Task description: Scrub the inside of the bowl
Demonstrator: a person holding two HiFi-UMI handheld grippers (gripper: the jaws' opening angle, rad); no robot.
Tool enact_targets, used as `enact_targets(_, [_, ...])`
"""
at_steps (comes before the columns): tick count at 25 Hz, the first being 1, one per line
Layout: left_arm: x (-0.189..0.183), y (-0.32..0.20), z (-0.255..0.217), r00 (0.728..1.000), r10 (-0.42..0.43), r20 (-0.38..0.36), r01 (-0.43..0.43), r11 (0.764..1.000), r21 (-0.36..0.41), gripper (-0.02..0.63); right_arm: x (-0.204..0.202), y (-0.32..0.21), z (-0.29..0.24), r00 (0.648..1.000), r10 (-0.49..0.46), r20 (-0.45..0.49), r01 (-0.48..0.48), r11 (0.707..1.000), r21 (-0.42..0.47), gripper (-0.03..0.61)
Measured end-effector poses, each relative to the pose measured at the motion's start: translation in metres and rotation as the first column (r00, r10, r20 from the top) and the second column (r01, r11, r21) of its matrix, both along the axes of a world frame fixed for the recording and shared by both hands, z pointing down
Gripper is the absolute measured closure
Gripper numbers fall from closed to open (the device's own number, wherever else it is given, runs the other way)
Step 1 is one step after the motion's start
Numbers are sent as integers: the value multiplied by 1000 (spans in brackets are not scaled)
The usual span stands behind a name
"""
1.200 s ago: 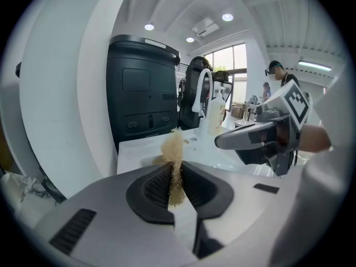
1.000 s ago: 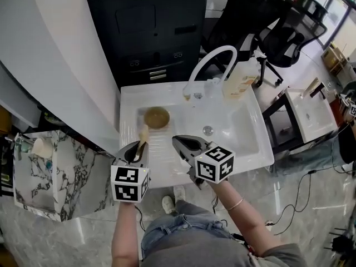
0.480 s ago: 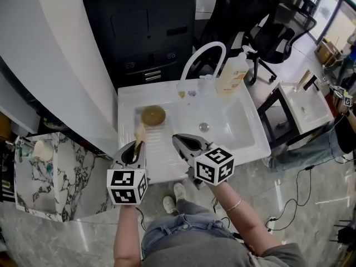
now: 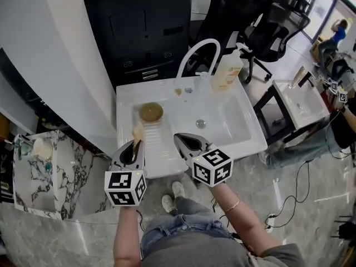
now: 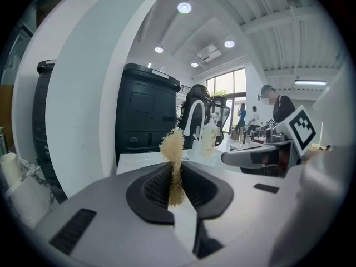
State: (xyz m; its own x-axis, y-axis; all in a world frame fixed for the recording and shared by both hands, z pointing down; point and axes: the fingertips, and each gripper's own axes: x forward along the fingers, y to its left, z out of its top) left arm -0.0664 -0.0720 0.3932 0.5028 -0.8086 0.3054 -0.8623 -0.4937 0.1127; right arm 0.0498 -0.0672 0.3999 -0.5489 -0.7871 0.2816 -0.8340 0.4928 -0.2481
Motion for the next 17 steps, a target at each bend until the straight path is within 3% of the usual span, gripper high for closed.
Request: enact_targets(17, [-12,17,-13,999,12,-40,-10,999,49,568,-10,17,2,999,27,-32,-26,1000,16,569])
